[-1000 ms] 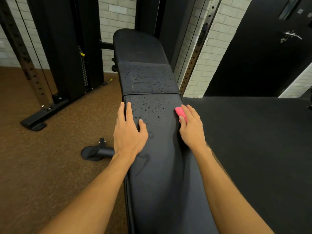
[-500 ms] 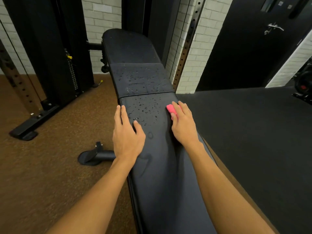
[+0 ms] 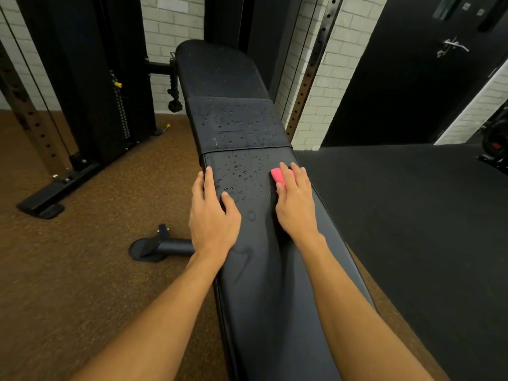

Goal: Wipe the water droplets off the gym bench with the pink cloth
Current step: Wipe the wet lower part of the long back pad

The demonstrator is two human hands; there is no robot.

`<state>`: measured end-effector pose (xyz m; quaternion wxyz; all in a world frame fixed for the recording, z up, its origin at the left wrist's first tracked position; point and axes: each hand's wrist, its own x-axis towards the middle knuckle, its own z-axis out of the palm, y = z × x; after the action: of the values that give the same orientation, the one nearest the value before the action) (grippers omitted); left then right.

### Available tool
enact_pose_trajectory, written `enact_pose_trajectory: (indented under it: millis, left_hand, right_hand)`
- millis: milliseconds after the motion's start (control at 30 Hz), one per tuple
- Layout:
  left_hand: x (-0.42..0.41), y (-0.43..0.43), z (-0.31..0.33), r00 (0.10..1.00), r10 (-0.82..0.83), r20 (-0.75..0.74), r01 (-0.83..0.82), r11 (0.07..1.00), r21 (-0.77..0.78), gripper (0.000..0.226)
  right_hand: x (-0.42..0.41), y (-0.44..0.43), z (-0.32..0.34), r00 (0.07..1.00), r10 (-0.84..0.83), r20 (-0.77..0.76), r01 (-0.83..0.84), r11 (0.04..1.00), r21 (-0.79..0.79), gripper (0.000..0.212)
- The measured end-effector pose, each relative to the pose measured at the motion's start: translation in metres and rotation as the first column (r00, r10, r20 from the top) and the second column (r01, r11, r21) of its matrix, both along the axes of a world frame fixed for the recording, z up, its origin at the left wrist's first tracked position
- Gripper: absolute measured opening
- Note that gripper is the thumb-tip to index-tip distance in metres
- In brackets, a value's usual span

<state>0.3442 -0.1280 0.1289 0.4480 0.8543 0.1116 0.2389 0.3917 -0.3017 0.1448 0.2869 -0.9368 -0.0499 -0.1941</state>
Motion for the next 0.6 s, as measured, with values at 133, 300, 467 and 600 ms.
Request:
enact_pose_trajectory:
  millis: [133, 300, 467, 600]
  left_hand:
    - [0.000, 0.001, -0.002, 1.000, 0.012, -0.003, -0.012, 1.000, -0.002, 0.064]
    - [-0.002, 0.001, 0.000, 1.000, -0.001, 0.010, 0.001, 1.000, -0.023, 0.063]
    - [-0.003, 0.001, 0.000, 1.000, -0.002, 0.010, 0.002, 1.000, -0.024, 0.062]
    - [-0.003, 0.001, 0.000, 1.000, 0.002, 0.007, -0.002, 1.000, -0.031, 0.061]
  right_hand:
    - [-0.009, 0.017, 0.000, 0.990, 0.142, 0.024, -0.140, 0.988, -0.069, 0.049]
    - [-0.029, -0.013, -0.013, 0.984, 0.174, 0.050, -0.168, 0.980, -0.105, 0.049]
    - [-0.007, 0.012, -0.004, 1.000, -0.010, 0.004, 0.010, 1.000, 0.003, 0.050]
    - [-0.034, 0.013, -0.009, 0.981, 0.192, 0.040, -0.188, 0.979, -0.082, 0.048]
